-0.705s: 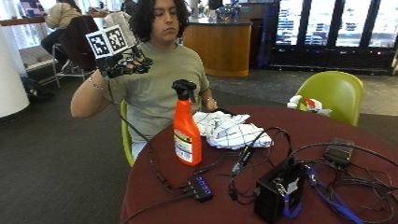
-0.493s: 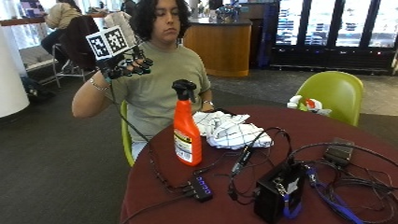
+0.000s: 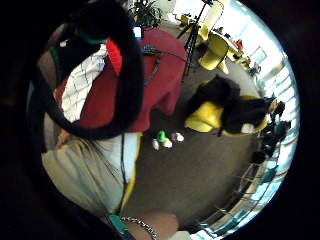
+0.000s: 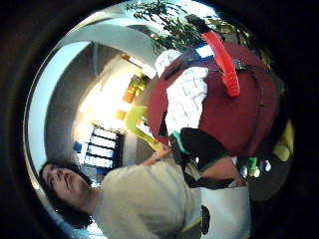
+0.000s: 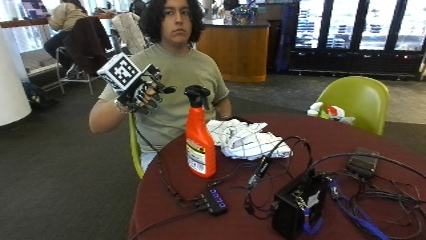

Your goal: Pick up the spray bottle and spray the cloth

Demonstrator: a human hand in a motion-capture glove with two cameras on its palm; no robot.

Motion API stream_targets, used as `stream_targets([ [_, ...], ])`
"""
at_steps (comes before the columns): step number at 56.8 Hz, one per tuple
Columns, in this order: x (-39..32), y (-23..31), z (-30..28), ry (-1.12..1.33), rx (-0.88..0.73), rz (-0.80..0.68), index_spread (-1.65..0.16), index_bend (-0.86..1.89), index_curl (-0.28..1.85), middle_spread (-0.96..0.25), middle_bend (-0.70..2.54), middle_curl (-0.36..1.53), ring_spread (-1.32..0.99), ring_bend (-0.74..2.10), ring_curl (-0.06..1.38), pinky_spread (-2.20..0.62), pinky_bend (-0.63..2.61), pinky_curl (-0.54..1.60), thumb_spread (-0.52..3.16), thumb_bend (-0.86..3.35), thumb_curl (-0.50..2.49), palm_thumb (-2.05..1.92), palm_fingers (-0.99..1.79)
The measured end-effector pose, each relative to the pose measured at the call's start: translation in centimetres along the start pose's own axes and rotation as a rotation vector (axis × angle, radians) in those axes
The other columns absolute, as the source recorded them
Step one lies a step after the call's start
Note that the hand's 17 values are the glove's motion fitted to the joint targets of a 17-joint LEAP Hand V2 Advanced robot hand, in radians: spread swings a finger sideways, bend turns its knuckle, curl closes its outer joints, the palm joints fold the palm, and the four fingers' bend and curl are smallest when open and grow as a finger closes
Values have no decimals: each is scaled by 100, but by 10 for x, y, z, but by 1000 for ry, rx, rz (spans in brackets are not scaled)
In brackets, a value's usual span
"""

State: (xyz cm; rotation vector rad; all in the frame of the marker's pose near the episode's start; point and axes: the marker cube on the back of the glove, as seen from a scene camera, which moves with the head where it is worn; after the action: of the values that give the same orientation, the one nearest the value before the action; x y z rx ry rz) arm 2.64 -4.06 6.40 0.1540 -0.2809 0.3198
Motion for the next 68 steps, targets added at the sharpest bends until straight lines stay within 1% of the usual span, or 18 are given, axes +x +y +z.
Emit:
stream_targets([
  [9,7,-48,41,-253,110,77,-33,8,15,6,17,26,-2,53,31,22,63,38,110,4,33,66,40],
  [18,15,-91,59,-375,256,110,-31,10,15,7,19,28,-2,56,32,20,71,39,114,5,37,76,50],
  [21,17,-106,64,-395,322,129,-30,10,15,7,20,29,-3,60,34,16,72,39,115,5,39,79,64],
  [25,17,-109,66,-411,295,157,-28,10,16,5,20,31,-5,62,35,11,72,39,117,6,40,82,72],
  [27,19,-116,67,-400,357,176,-27,10,17,3,26,34,-6,63,36,3,72,39,118,8,42,86,89],
  [29,20,-124,66,-385,443,194,-26,9,17,2,27,34,-6,62,35,-1,72,38,118,8,43,88,94],
  [30,21,-126,65,-378,477,203,-26,9,17,-1,29,36,-8,67,38,-9,76,39,115,8,45,90,108],
  [35,20,-128,63,-331,547,211,-26,15,21,-7,33,41,-13,72,42,-19,79,42,111,8,48,96,123],
  [39,21,-135,62,-298,524,185,-26,32,28,-12,44,47,-16,77,47,-21,81,45,112,8,50,97,139],
  [43,21,-140,63,-303,469,186,-26,46,35,-15,54,52,-17,81,51,-20,86,49,118,10,53,99,141],
  [47,22,-140,62,-309,426,179,-26,57,41,-17,63,58,-19,88,54,-20,90,52,125,11,55,100,136],
  [52,18,-121,54,-275,327,196,-26,64,47,-19,71,64,-20,95,59,-19,96,56,133,14,57,101,129],
  [54,18,-113,51,-231,284,162,-25,65,49,-20,72,66,-20,96,61,-19,99,57,135,15,58,101,124],
  [56,17,-104,48,-184,227,126,-25,65,50,-20,73,68,-20,97,62,-19,100,58,137,15,59,100,121],
  [64,11,-58,34,28,-56,7,-23,37,46,-15,61,63,-16,86,57,-24,84,51,128,-3,54,78,102],
  [65,11,-51,32,51,-78,-5,-23,34,45,-12,56,61,-13,80,55,-18,77,50,128,-5,52,74,84],
  [67,9,-37,28,95,-111,-27,-23,33,47,-9,53,60,-11,75,56,-14,72,51,128,-4,51,72,73],
  [68,8,-30,25,114,-122,-37,-24,32,46,-6,46,57,-9,69,54,-10,70,50,128,-4,50,70,59],
])
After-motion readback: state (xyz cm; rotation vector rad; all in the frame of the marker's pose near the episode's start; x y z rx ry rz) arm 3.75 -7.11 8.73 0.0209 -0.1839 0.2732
